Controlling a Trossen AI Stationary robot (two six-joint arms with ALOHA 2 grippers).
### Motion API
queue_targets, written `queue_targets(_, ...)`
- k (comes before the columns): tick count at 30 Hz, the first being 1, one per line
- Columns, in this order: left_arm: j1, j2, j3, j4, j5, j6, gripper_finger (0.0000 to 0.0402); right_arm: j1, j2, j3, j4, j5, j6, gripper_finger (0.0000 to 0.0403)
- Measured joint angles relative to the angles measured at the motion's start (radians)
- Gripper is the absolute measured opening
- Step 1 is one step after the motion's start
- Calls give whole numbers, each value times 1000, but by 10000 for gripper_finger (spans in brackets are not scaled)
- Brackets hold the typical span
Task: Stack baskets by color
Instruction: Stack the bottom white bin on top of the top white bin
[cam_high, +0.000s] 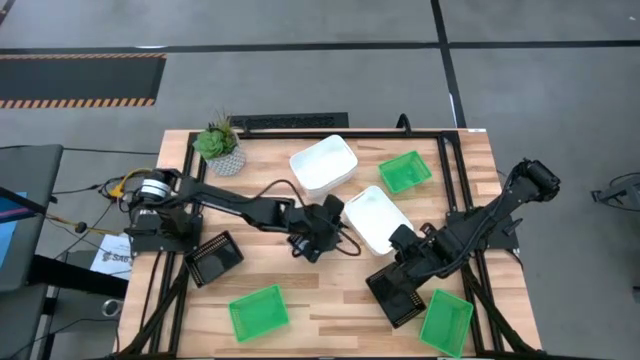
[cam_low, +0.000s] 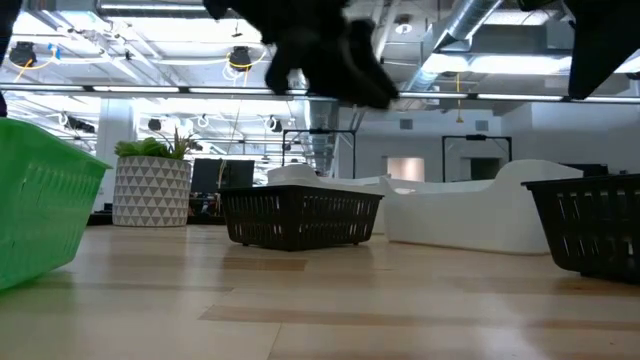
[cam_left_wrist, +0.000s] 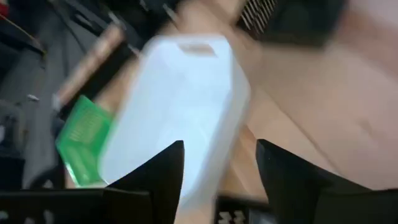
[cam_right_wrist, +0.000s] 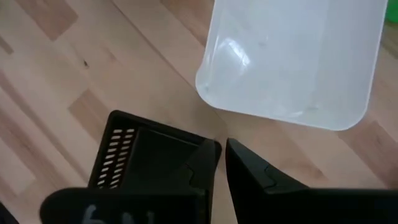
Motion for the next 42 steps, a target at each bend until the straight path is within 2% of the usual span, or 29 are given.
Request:
queue_targets(7, -27, 152, 188, -46, -11, 54, 237, 19, 0, 0, 10, -5, 0, 63)
queue_targets(13, -25, 254, 370, -214, 20, 111, 243, 46, 0, 0, 10, -6, 32, 63)
queue_targets(15, -19, 278, 395, -277, 43, 145, 242, 64, 0, 0, 10, -7, 47, 63)
queue_targets(19, -15, 330, 448, -281, 66, 187, 241, 90, 1, -4, 16, -8, 63, 63)
queue_targets(27, 1, 461, 520, -295, 48, 216, 240, 112, 0, -4, 24, -7, 103, 63)
queue_targets(33, 7, 540, 570, -320, -12, 217, 238, 113, 0, -5, 29, -9, 104, 63)
queue_targets(37, 11, 576, 597, -347, -27, 223, 209, 113, 0, -5, 29, -9, 104, 63)
queue_targets(42, 9, 583, 597, -347, -52, 235, 123, 113, 0, -5, 27, -9, 100, 63)
